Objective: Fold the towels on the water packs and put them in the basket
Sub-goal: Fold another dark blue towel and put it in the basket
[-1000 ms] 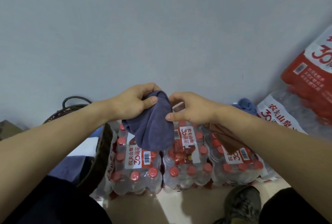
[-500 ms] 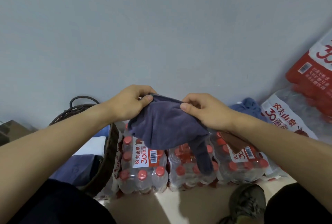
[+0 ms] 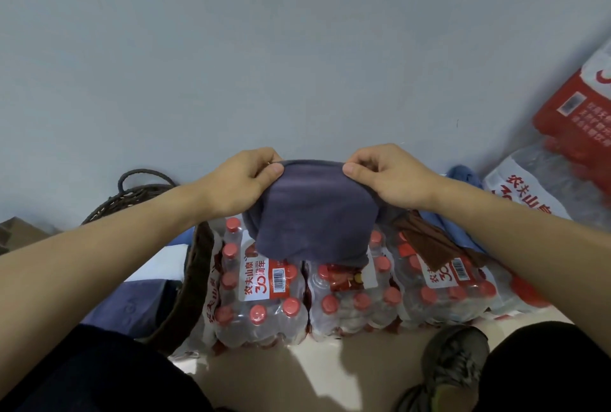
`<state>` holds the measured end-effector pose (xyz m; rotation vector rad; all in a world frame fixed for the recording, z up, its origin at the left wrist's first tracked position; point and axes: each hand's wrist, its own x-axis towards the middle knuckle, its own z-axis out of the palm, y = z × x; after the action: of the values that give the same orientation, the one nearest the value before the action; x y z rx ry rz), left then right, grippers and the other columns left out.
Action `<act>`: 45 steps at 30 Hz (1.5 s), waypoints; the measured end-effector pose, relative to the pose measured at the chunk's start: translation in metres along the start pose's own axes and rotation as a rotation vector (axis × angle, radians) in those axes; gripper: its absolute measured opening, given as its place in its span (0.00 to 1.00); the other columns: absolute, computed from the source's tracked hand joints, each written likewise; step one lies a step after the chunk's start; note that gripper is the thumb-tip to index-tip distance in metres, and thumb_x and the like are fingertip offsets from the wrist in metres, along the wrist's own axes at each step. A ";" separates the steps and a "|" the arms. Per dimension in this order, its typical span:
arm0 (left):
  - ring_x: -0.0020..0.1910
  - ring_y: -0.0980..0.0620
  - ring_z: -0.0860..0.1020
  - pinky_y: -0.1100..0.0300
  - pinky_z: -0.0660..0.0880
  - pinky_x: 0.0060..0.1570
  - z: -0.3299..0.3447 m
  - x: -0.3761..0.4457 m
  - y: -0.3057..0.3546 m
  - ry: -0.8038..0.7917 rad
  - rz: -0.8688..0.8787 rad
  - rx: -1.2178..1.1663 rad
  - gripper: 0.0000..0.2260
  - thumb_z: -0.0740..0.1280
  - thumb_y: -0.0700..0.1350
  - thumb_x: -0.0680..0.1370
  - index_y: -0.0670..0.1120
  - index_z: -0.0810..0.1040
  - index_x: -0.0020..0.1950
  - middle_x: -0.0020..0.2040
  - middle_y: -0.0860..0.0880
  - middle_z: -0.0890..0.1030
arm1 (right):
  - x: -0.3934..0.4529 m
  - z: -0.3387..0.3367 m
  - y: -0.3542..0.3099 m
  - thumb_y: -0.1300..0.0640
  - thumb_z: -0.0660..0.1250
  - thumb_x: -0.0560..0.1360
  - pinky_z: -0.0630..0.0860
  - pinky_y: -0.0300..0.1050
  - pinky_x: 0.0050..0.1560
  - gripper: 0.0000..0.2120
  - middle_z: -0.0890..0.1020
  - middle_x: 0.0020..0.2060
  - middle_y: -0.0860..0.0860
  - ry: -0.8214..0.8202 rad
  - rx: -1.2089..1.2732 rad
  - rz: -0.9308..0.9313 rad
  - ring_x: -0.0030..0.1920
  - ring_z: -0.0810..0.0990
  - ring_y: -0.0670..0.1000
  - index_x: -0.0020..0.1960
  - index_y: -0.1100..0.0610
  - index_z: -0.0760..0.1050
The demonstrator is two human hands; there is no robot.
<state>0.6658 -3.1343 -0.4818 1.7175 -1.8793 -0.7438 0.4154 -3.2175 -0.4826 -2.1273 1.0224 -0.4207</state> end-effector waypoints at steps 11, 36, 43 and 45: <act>0.30 0.62 0.71 0.69 0.66 0.32 -0.016 0.004 -0.012 0.165 -0.067 0.037 0.12 0.58 0.46 0.83 0.49 0.72 0.40 0.33 0.54 0.73 | -0.008 -0.014 0.025 0.44 0.73 0.73 0.76 0.38 0.38 0.13 0.82 0.35 0.48 -0.449 -0.316 0.243 0.38 0.81 0.49 0.39 0.53 0.79; 0.31 0.51 0.82 0.61 0.77 0.32 0.036 0.006 0.020 -0.244 -0.084 -0.248 0.03 0.71 0.40 0.77 0.41 0.80 0.44 0.34 0.48 0.83 | -0.013 -0.006 -0.043 0.61 0.73 0.74 0.73 0.31 0.30 0.12 0.83 0.33 0.42 -0.273 0.073 0.106 0.31 0.80 0.42 0.57 0.55 0.79; 0.28 0.54 0.78 0.62 0.76 0.34 0.048 0.009 0.030 -0.042 -0.107 -0.267 0.08 0.69 0.40 0.76 0.43 0.75 0.38 0.28 0.51 0.80 | -0.008 0.007 -0.039 0.41 0.63 0.79 0.78 0.63 0.57 0.20 0.80 0.42 0.56 -0.158 0.373 0.570 0.39 0.86 0.60 0.57 0.58 0.72; 0.28 0.54 0.78 0.60 0.77 0.33 0.052 0.009 0.037 -0.038 -0.077 -0.306 0.08 0.71 0.41 0.76 0.42 0.74 0.39 0.29 0.51 0.80 | -0.006 0.012 -0.038 0.42 0.66 0.78 0.81 0.57 0.53 0.19 0.83 0.40 0.57 -0.117 0.484 0.588 0.40 0.87 0.60 0.56 0.59 0.72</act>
<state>0.6026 -3.1369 -0.4952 1.5958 -1.6301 -1.0414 0.4389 -3.1913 -0.4624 -1.3341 1.2645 -0.2173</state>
